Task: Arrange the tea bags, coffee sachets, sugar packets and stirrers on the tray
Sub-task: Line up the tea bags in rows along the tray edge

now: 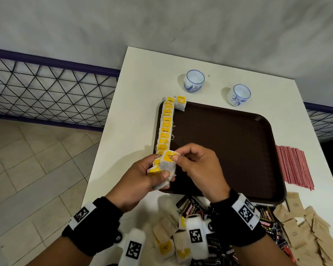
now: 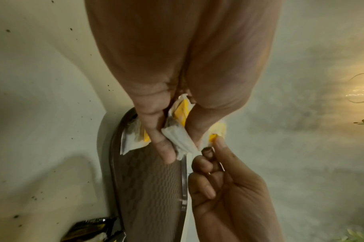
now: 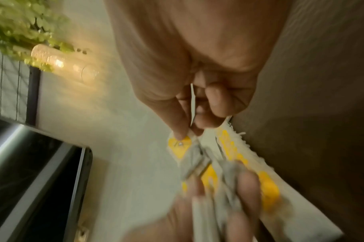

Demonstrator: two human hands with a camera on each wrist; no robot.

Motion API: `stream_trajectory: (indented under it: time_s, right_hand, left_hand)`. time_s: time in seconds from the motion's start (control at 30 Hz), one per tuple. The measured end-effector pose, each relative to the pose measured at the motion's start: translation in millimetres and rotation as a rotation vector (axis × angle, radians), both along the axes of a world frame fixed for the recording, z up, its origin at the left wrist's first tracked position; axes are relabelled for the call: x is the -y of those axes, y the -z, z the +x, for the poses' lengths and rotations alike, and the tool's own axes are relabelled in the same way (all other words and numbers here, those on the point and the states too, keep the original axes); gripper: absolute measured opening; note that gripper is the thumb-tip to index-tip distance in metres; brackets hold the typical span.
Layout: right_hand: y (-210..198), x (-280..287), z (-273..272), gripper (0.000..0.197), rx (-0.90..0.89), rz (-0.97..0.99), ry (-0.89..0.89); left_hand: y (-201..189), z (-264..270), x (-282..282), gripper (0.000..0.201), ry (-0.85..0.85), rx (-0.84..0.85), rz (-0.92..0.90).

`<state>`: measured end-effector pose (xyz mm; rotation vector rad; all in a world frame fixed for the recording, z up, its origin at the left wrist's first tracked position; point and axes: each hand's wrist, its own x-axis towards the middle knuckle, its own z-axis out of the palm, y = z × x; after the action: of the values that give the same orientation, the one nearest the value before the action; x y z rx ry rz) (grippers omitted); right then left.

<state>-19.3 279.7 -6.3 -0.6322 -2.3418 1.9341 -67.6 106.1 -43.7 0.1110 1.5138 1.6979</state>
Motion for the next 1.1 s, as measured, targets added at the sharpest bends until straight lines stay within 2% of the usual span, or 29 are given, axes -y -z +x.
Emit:
stream_trajectory:
  time_s: [0.13, 0.4, 0.63, 0.87, 0.93, 1.1]
  right_hand:
    - [-12.2, -34.3, -19.4, 0.007, -0.035, -0.175, 0.076]
    - [22.4, -104.7, -103.4, 0.013, 0.173, -0.106, 0.07]
    - [31.6, -109.3, -154.3, 0.013, 0.265, -0.055, 0.06]
    - [30.7, -108.8, -166.1, 0.012, 0.232, -0.014, 0.14]
    - [44.6, -99.1, -175.9, 0.013, 0.26, 0.014, 0.129]
    - [53.1, -95.4, -176.4, 0.013, 0.255, 0.146, 0.162]
  left_hand:
    - [3.9, -7.1, 6.0, 0.026, -0.014, 0.02, -0.01]
    - [6.3, -22.4, 12.7, 0.029, -0.079, 0.054, -0.048]
    - [5.0, -25.4, 16.8, 0.031, -0.086, 0.088, -0.032]
    - [2.0, -26.5, 14.8, 0.033, -0.103, 0.135, 0.028]
    - [12.5, -31.7, 20.0, 0.034, -0.113, 0.171, 0.013]
    - [10.8, -29.7, 18.4, 0.032, -0.105, 0.185, -0.001]
